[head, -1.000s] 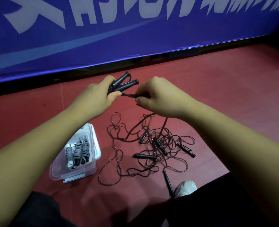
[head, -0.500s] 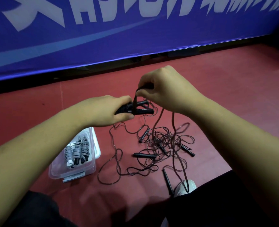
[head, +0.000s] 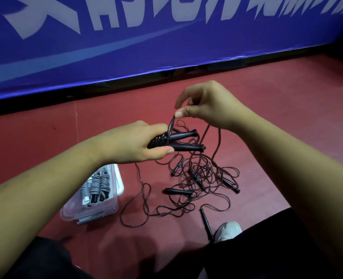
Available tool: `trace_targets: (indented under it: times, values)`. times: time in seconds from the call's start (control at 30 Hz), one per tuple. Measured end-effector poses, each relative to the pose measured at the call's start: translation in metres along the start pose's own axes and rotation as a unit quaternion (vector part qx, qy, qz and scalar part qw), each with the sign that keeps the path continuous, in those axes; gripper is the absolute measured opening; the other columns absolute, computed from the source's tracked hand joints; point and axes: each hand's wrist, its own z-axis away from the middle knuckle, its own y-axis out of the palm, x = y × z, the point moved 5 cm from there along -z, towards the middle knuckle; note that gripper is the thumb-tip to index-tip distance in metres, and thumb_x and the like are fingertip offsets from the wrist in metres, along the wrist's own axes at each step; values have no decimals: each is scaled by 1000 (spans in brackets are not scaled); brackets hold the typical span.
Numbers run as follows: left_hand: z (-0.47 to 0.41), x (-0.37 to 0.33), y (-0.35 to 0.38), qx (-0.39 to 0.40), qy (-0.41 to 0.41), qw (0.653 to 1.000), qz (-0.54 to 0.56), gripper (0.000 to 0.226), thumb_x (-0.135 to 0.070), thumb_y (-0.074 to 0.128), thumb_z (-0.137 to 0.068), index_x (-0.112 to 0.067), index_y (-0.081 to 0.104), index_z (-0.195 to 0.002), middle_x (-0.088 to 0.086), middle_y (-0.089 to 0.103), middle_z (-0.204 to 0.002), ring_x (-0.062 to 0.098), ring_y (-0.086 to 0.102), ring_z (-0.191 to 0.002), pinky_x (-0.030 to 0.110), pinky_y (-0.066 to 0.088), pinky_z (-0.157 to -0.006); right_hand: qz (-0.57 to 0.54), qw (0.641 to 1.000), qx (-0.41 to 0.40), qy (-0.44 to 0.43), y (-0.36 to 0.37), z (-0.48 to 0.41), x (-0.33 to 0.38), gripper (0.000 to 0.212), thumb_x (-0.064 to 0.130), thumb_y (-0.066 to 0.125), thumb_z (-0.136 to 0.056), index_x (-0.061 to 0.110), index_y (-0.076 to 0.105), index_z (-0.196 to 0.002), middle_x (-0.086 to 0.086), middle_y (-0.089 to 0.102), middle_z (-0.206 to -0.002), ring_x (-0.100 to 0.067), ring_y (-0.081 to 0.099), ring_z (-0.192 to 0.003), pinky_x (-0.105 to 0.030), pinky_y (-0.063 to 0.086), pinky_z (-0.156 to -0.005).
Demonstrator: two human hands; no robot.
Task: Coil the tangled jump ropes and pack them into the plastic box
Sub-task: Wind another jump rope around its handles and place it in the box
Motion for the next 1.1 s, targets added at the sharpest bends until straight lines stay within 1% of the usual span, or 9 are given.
trace_targets:
  times: [0.1, 0.23, 0.33, 0.4, 0.5, 0.63, 0.83, 0.97, 1.1]
  values:
    - [-1, -3, -5, -55, 3, 996, 65, 27, -54, 61, -87, -30, 52, -93, -8, 61, -67, 10, 54, -57, 26, 39, -53, -69, 997, 19, 22, 3, 1, -12, 10, 25, 79, -83, 17, 78, -89, 1, 64, -68, -3, 52, -60, -17, 41, -58]
    - [2, 3, -16, -127, -14, 956, 264, 48, -47, 68, -80, -43, 45, -121, -3, 66, -69, 12, 55, -56, 23, 45, -52, -156, 983, 67, 69, 18, 6, -26, 20, 22, 70, -91, 3, 75, -90, -28, 60, -71, -26, 45, -60, -32, 35, -55]
    - [1, 8, -22, -155, -11, 940, 303, 46, -36, 66, -86, -52, 54, -127, 1, 61, -69, 16, 53, -61, 25, 45, -52, -169, 979, 78, 87, 28, 10, -26, 29, 15, 60, -98, 22, 77, -76, -9, 62, -63, -24, 44, -57, -30, 36, -52]
    - [-1, 15, -26, -179, -29, 931, 316, 36, -35, 64, -86, -45, 63, -120, 8, 59, -69, 21, 50, -62, 26, 40, -51, -171, 977, 87, 88, 30, 10, -23, 30, 20, 56, -101, 27, 75, -79, -3, 64, -64, -20, 49, -55, -27, 40, -51]
    - [-4, 27, -28, -211, -67, 926, 305, 25, -41, 64, -83, -31, 64, -106, 8, 60, -65, 21, 48, -57, 26, 37, -50, -170, 974, 111, 96, 36, 12, -19, 24, 25, 51, -104, 13, 72, -98, -4, 61, -66, -21, 52, -57, -28, 45, -54]
    - [-3, 41, -34, -247, -103, 920, 285, 28, -42, 62, -85, -21, 57, -103, 4, 61, -65, 18, 45, -50, 21, 37, -44, -154, 976, 109, 106, 41, 15, -16, 30, 24, 48, -105, 5, 68, -95, -3, 56, -65, -16, 54, -57, -27, 48, -58]
    - [-2, 59, -37, -296, -138, 912, 246, 15, -37, 65, -86, -31, 57, -96, -1, 66, -67, 15, 52, -55, 30, 42, -60, -168, 973, 84, 137, 48, 17, -4, 29, 21, 45, -105, 4, 66, -93, -2, 45, -64, -13, 41, -50, -26, 37, -49]
    - [-3, 64, -39, -337, -160, 893, 252, 15, -19, 66, -93, -20, 56, -104, 4, 64, -71, 12, 56, -53, 33, 48, -63, -158, 975, 71, 142, 49, 16, 4, 30, 20, 45, -104, 6, 68, -91, 2, 45, -61, -14, 38, -50, -27, 32, -50]
    - [2, 69, -42, -348, -187, 907, 147, 21, -27, 69, -91, -23, 55, -107, 3, 68, -81, 17, 63, -60, 30, 49, -69, -101, 983, 82, 133, 48, 19, 14, 30, 20, 43, -105, 6, 68, -93, -6, 50, -66, -16, 44, -50, -25, 36, -49]
